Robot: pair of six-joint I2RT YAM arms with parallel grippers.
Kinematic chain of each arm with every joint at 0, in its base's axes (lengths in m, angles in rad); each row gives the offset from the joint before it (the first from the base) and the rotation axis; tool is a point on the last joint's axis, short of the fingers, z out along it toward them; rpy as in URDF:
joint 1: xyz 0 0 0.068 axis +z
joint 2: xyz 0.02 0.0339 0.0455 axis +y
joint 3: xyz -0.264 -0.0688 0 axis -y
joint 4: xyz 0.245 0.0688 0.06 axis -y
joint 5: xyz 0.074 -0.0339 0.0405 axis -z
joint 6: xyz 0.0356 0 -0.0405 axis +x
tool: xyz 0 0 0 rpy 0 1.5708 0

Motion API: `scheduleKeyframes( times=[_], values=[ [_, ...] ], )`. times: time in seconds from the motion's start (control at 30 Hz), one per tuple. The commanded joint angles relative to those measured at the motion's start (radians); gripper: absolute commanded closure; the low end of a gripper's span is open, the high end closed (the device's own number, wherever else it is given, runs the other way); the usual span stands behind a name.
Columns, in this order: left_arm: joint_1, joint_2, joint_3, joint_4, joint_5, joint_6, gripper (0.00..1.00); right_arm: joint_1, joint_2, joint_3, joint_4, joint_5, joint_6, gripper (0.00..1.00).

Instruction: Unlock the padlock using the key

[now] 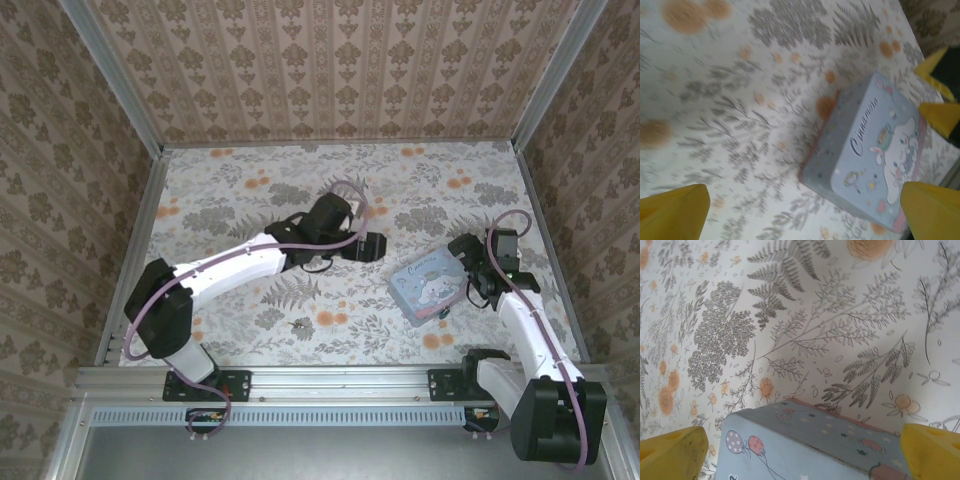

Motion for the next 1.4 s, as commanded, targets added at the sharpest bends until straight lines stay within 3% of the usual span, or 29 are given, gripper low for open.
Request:
scheduleKeyframes(
  times=[0.0,0.27,0.9,1.07,1.37],
  values=[
    [-0.045,0.021,0.005,0.012,0.022,-0.079,0.0,-0.032,0.024,0.034,0.02,-0.001,-0.12,0.0],
    [-0.105,0.121,0.039,0.074,0.126,-0.168,0.0,-0.093,0.15,0.07,0.086,-0.161,-0.219,0.01],
    [-0.135,0.305,0.125,0.188,0.331,-0.222,0.0,-0.086,0.139,0.015,0.102,-0.256,-0.229,0.06],
    [-0.12,0.322,0.129,0.197,0.334,-0.229,0.0,-0.047,0.146,-0.009,0.137,-0.299,-0.195,0.08],
    [-0.024,0.289,0.069,0.27,0.327,-0.257,0.0,0.12,0.15,-0.06,0.292,-0.328,-0.006,0.09]
  ],
)
